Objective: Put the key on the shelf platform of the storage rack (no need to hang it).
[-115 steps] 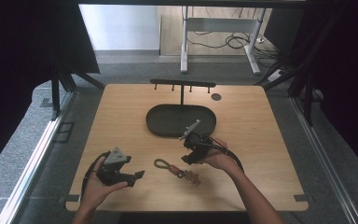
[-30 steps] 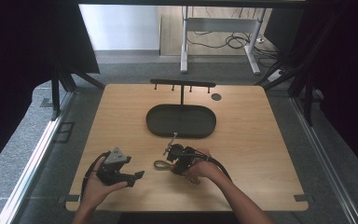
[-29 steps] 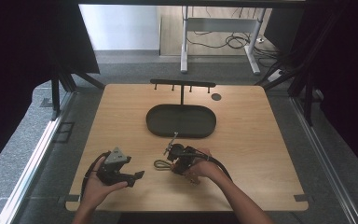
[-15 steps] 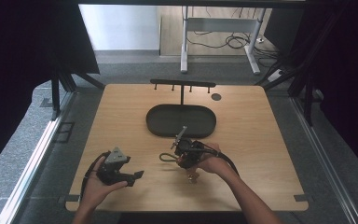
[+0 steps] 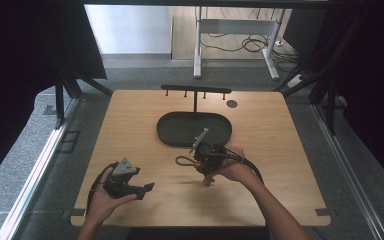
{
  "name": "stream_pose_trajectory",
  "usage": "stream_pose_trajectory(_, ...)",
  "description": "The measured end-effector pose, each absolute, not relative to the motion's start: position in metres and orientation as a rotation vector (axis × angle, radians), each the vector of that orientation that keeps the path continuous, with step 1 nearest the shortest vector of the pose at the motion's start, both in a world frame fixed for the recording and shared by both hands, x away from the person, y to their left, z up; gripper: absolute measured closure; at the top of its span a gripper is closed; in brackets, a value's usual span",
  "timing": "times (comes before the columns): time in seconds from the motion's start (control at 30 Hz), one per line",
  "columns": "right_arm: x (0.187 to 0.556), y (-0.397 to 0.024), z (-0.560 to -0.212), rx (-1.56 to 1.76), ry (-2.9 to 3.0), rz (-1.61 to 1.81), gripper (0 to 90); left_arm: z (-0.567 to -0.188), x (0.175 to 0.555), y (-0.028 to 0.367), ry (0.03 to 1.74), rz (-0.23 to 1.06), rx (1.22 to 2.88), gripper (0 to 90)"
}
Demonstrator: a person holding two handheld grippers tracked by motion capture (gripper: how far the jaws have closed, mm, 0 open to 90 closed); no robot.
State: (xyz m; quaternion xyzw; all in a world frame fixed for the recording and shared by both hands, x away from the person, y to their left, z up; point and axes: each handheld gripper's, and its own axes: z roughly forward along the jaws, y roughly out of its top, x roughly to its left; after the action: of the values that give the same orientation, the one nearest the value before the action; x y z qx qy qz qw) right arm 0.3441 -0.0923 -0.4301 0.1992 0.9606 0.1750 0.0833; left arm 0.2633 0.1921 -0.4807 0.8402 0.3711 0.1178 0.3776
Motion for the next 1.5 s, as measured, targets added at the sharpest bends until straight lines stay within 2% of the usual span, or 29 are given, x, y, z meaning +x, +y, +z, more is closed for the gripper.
stream_pose_trajectory(1.5,0.370,-0.114,-0.387,0.668,2.796,0.553,66.9,-0.482,0.264,0.191,0.947,0.300,2.157,22.6)
